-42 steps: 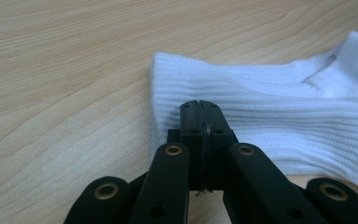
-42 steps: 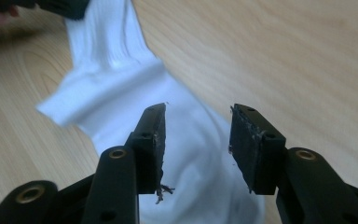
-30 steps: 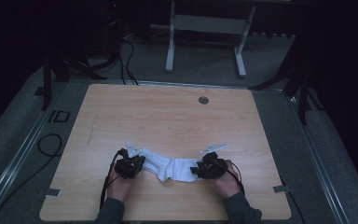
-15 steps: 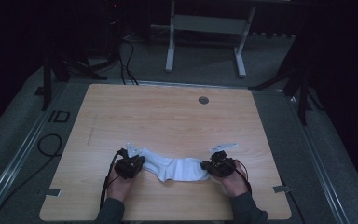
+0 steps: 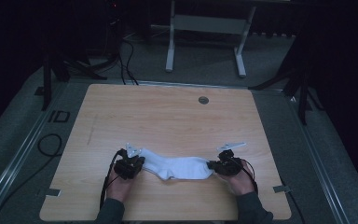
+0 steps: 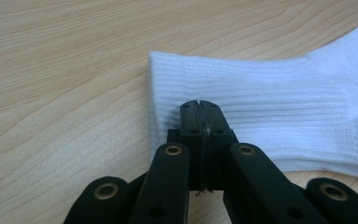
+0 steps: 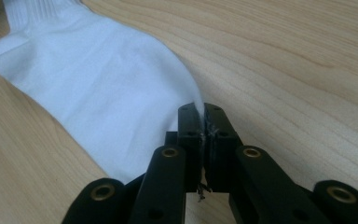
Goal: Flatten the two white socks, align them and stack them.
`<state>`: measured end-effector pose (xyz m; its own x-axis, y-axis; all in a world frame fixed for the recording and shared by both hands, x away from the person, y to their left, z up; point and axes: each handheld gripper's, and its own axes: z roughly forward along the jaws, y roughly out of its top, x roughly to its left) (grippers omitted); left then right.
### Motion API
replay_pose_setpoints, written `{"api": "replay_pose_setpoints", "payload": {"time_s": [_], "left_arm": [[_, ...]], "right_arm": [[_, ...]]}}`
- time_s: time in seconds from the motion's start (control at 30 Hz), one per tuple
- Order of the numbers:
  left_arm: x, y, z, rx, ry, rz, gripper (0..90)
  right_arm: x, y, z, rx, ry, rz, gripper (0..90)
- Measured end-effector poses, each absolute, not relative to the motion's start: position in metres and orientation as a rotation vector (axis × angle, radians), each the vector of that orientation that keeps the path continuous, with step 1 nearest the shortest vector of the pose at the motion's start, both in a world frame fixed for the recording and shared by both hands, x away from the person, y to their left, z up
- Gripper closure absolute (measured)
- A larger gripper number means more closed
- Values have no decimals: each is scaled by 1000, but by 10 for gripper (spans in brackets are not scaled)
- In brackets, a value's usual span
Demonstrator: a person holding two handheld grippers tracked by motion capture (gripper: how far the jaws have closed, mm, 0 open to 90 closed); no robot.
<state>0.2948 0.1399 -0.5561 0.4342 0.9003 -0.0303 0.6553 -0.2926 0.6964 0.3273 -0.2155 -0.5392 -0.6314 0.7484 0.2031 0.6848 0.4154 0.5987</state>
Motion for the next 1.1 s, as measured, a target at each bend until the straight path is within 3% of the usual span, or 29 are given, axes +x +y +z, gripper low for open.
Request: {"api": "replay_pose_setpoints", "payload": {"time_s": [0.13,0.17,0.2,0.33,0.6,1.1], "left_arm": [[294,140,-555,2055,1308,494,888],[293,140,-555,2056,1310,493,888],[292,140,-555,2050,1320,486,884],[287,141,-553,2051,1330,465,865],[283,143,-549,2019,1306,452,787],[285,162,-542,1932,1322,489,746]], "right_arm": [[327,-220,-538,1304,2563,1047,703],[327,-220,-538,1304,2563,1047,703],[327,-223,-535,1301,2536,1089,615],[328,-229,-531,1317,2493,1137,540],[328,-233,-528,1312,2462,1164,522],[331,-241,-530,1344,2429,1139,506]]}}
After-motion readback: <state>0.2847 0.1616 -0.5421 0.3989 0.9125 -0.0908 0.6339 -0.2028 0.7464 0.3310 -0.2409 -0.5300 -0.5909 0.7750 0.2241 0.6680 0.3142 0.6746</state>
